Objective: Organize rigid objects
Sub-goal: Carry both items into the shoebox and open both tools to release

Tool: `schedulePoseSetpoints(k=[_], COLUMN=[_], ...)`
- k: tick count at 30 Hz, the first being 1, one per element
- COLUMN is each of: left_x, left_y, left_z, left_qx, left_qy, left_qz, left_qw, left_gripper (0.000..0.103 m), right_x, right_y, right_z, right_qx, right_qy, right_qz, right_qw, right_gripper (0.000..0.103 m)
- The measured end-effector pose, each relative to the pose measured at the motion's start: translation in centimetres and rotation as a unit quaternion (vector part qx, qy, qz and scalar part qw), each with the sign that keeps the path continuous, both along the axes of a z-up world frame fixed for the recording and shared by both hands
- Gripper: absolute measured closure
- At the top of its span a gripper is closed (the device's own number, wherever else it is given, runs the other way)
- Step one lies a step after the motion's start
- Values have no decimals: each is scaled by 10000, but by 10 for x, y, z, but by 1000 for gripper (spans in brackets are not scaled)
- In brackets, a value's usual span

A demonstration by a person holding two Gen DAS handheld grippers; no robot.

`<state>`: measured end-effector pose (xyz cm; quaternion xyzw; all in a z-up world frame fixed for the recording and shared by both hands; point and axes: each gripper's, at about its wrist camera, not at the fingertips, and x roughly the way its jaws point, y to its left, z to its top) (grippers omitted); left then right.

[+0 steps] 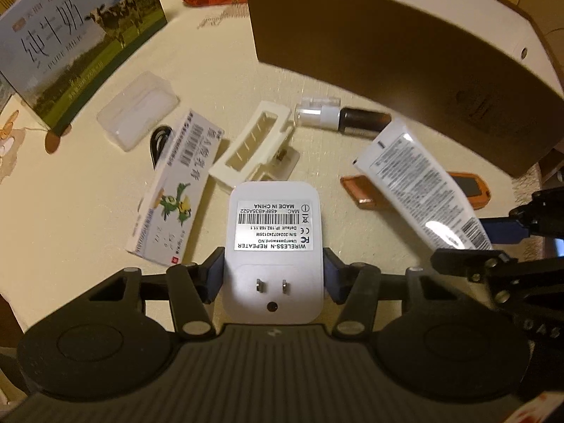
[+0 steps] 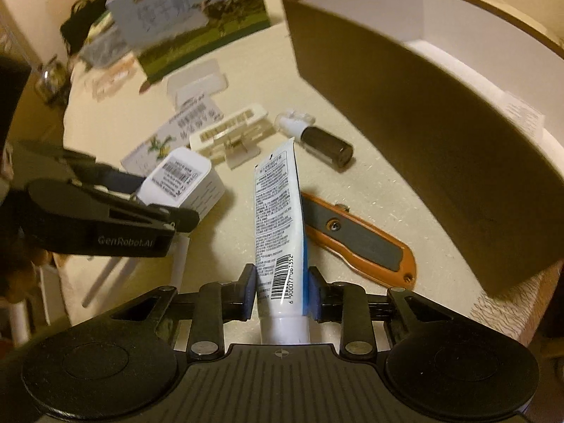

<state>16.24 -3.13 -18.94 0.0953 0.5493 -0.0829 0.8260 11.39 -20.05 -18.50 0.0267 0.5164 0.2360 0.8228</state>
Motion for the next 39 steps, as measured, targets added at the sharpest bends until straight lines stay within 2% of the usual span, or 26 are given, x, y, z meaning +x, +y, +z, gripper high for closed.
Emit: schedulePoseSetpoints(k=[10, 19, 29, 39], left_x=[7, 41, 109, 171], left_y=[-19, -52, -106, -148], left_z=[52, 100, 140, 129], left_qx=[-194, -477, -722, -675], left_qy=[-479, -891, -1445, -1471], left_qz=[-201, -565, -1162, -1691], left_qw=[9985, 9933, 9800, 9722], left_gripper=[51, 51, 51, 51], right_x=[10, 36, 90, 125], right_y=[-32, -65, -108, -126], right_z=[49, 88, 112, 104], right_qx=[306, 455, 699, 717], right_qy=[-228, -485, -409, -236], right_qz=[-630, -1415, -2582, -3482], right_qw=[9973, 9877, 9627, 9344], right_gripper=[76, 76, 76, 76])
